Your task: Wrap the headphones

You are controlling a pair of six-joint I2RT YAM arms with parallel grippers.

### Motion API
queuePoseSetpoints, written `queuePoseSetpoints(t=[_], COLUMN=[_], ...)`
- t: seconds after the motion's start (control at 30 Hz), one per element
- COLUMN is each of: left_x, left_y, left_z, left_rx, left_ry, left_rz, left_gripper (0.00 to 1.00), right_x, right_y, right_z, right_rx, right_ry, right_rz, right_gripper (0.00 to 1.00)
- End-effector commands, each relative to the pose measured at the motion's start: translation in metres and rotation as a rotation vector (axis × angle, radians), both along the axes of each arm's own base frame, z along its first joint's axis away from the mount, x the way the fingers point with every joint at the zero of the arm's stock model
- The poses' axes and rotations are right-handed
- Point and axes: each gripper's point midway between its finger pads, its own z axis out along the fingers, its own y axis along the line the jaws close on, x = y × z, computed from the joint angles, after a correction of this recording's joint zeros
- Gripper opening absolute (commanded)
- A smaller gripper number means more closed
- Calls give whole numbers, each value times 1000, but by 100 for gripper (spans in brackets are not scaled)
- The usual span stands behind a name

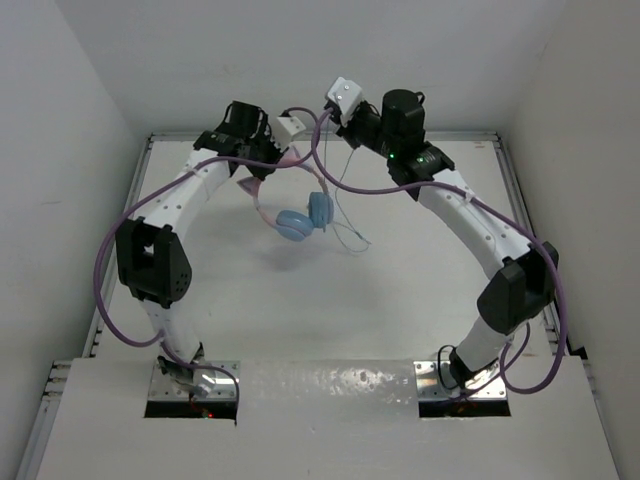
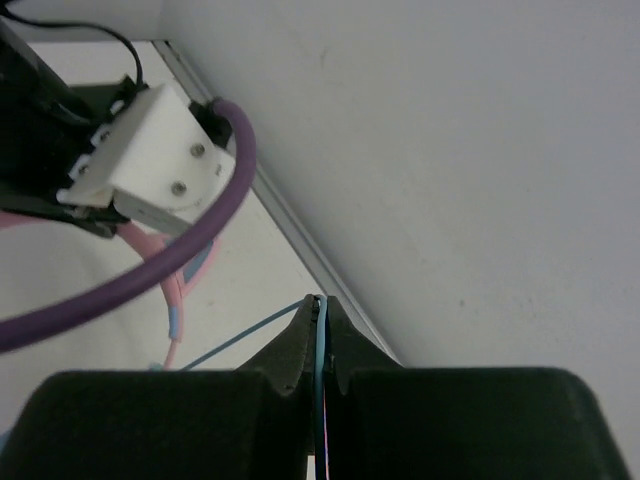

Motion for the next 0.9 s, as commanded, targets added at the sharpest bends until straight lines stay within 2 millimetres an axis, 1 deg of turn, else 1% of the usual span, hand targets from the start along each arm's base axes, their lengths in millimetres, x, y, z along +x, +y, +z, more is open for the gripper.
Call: queuePoseSetpoints(t=[0.0,0.07,0.1,0.13,0.17,0.2,0.23,0.3,0.33,0.37,0.4,0.47,0.53,0.6,0.63,0.7,0.8,0.87], left_x=[-16,-20,-26,-30,-33,-40,-46,-56,-60,-64,-67,-71,-77,-79,-80,-83,-88,-90], left_y=[-28,-34,-37,-41,-45,-50,-56,-60,-64,-65,-70,-75,-84,-88,-89,-89,-90,-92], left_z=[58,59,58,58,63,63,67,77,80,83,89,90,96,106,109,111,118,125], left_rx=[-134,-139,-134,-139,-135,-137,-159,-177,-192,-199,-208,-210,-234,-266,-276,-278,-291,-313], left_ry=[-71,-63,-50,-37,-48,-31,-23,-17,-12,-4,-12,-6,-1,-4,-2,7,7,8], left_rz=[-60,-83,-100,-125,-158,-186,-224,-271,-297,-308,-327,-342,-359,-366,-363,-366,-380,-382], left_gripper=[0,0,0,0,0,0,0,0,0,0,0,0,0,0,0,0,0,0], right_x=[-8,4,16,20,25,30,38,47,51,54,56,57,56,56,56,55,61,63], right_y=[1,-16,-26,-30,-34,-38,-43,-51,-49,-46,-45,-33,-26,-27,-30,-38,-48,-49], right_z=[55,46,36,32,25,20,9,4,-3,-1,-3,-6,-11,-16,-27,-32,-45,-51], right_rx=[121,118,119,113,102,85,72,73,76,98,104,117,149,178,184,206,255,291], right_ry=[-123,-111,-87,-78,-71,-68,-54,-39,-19,-8,3,19,49,62,65,82,140,168], right_rz=[1,-44,-76,-89,-103,-116,-136,-159,-151,-143,-132,-73,-46,-57,-65,-86,-117,-122], right_gripper=[0,0,0,0,0,0,0,0,0,0,0,0,0,0,0,0,0,0])
